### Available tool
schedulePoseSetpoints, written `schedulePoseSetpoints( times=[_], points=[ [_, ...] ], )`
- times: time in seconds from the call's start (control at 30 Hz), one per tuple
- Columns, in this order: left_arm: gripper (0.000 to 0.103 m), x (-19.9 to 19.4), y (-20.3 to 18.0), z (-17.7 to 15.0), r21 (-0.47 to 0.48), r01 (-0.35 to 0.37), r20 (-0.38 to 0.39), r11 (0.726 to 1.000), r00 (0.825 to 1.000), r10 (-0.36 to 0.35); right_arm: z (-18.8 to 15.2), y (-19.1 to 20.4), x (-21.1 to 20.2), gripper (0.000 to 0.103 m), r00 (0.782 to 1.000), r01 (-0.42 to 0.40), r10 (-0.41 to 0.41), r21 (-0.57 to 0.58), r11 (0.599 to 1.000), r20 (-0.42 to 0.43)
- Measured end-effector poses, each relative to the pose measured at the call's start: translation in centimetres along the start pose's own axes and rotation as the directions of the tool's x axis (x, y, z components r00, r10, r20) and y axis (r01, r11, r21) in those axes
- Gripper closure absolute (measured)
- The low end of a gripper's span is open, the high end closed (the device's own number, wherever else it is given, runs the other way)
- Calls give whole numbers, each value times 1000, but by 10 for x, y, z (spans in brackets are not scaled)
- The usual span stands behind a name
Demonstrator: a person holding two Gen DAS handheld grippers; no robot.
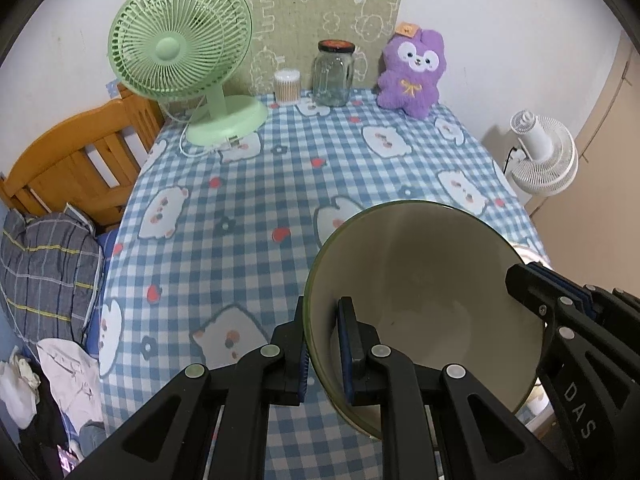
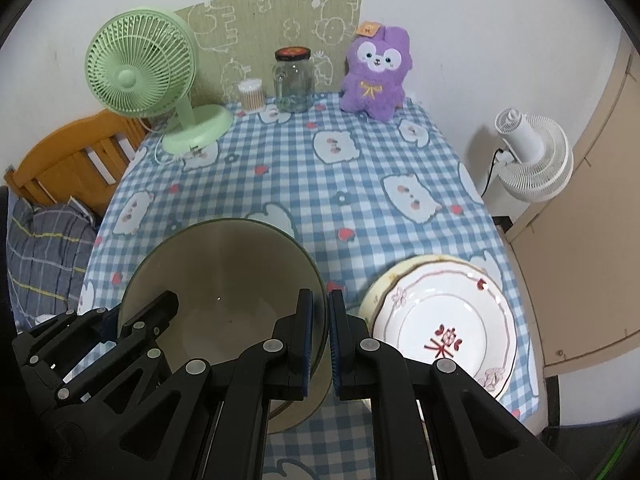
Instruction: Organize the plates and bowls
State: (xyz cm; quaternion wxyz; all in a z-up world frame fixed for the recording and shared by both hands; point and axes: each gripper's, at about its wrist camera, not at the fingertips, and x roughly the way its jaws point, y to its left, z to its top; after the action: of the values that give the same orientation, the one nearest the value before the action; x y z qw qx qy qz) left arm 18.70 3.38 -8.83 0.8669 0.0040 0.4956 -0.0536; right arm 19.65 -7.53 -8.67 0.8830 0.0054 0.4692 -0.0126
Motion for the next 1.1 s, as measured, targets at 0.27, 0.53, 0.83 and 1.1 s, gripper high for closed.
schedulePoseSetpoints(
  times=[0.27,0.53,0.83,1.1],
  points=[
    [94,14,-1,-19,-6,5,-47,1000,999,-6,-19,-4,16,93,999,-2,4,26,1000,-54],
    [93,24,-4,-32,-3,1,-81,1000,997,-1,-28,-4,28,92,997,4,-2,25,1000,-82],
    [92,33,-4,-35,-3,-8,-105,1000,994,7,-27,-4,36,92,995,11,-9,24,1000,-96],
    [92,38,-4,-36,-3,-10,-112,1000,994,9,-28,-2,44,92,995,19,-18,13,1000,-100]
  ],
)
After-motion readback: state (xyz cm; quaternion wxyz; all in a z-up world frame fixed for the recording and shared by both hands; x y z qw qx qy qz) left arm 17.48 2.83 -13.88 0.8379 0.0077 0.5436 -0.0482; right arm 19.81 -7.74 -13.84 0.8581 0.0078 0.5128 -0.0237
